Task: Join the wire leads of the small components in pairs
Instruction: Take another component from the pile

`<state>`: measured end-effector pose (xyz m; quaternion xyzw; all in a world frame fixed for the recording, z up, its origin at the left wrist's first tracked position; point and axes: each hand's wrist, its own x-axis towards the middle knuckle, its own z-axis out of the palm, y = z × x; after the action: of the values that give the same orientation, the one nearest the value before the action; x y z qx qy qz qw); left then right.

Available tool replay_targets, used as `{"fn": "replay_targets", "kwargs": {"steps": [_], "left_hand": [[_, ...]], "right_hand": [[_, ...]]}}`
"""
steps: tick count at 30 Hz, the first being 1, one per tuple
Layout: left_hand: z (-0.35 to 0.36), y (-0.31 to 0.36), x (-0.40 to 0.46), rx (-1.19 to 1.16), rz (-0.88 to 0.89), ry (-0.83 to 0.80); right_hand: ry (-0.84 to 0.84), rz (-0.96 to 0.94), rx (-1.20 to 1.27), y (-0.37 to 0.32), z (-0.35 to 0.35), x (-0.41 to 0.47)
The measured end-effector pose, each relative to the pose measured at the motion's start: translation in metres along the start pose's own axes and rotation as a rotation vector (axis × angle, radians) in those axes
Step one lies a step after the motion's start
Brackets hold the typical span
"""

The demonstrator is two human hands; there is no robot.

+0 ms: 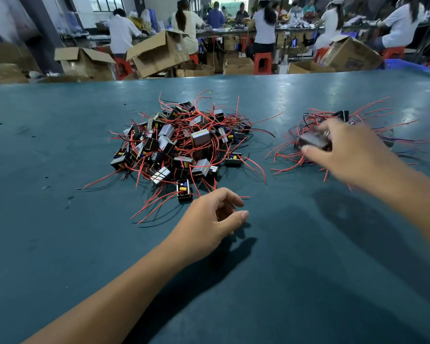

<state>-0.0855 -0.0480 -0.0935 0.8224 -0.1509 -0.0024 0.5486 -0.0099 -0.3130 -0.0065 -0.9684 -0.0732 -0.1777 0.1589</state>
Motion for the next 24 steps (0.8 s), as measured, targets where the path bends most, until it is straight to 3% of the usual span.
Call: {"fn": "replay_targets", "kwargs": {"steps": [6,13,19,21,24], "left_hand": [[0.000,0.001,-0.002,0.084,0.044,0.008],[-0.002,0.004,-0.003,0.164,0.071,0.009],[-0.002,0.007,-0.004,0.183,0.093,-0.003],[-0.003,0.007,-0.004,0.186,0.103,0.002],[-0.006,0.007,-0.004,0.200,0.115,0.024]], "right_hand": [[0.051,0.128,-0.450,0.048,0.011,0.086],[-0.005,0.165,-0.504,0.084,0.044,0.099],[-0.239,0.368,-0.497,0.064,0.036,0.106],[-0.164,0.332,-0.443,0.041,0.034,0.101],[0.086,0.050,-0.313,-0.008,0.039,0.085]]}}
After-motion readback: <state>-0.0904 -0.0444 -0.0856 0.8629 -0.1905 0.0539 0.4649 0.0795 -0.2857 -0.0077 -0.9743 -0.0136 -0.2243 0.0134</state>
